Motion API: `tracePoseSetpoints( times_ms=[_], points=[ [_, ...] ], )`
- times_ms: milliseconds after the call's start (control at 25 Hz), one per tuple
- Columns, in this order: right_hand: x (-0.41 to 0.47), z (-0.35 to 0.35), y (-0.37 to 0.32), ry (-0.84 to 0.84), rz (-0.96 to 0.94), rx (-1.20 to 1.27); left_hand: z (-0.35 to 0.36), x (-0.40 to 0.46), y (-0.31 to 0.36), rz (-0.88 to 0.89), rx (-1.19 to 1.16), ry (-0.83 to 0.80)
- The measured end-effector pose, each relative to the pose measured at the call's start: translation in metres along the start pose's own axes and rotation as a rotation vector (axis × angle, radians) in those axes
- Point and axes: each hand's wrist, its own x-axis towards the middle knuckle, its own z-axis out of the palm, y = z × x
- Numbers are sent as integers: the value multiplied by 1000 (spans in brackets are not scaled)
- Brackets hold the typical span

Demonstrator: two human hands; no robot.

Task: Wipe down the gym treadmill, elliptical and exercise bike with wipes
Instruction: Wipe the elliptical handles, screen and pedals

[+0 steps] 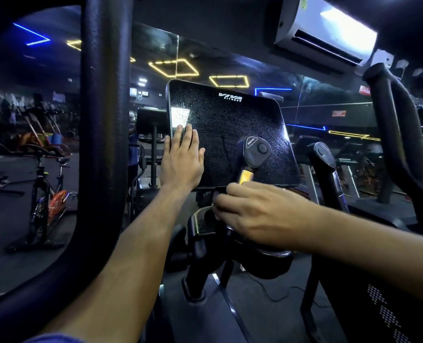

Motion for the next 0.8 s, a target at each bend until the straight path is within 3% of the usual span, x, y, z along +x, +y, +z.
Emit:
tracePoseSetpoints(
  times_ms=[200,280,400,480,560,640,760,800],
  points=[
    [10,-15,77,-47,110,-29,0,0,0,3,-10,-6],
    [17,-18,93,-70,206,86,0,-1,0,3,-16,-7],
    [23,-16,109,-56,438,327,-2,-1,-1,7,-20,-8],
    [16,-9,114,-31,718,481,-1,0,0,5,-23,-8],
    [3,5,104,125,1021,767,0,1,0,5,-24,-6],
    [-2,20,77,438,1251,1050,0,0,0,-2,-19,-2],
    [13,35,33,955,1447,1522,-1,0,0,2,-27,-9],
    [22,36,20,1059,1472,1626,-2,-1,1,3,-26,-18]
  ],
)
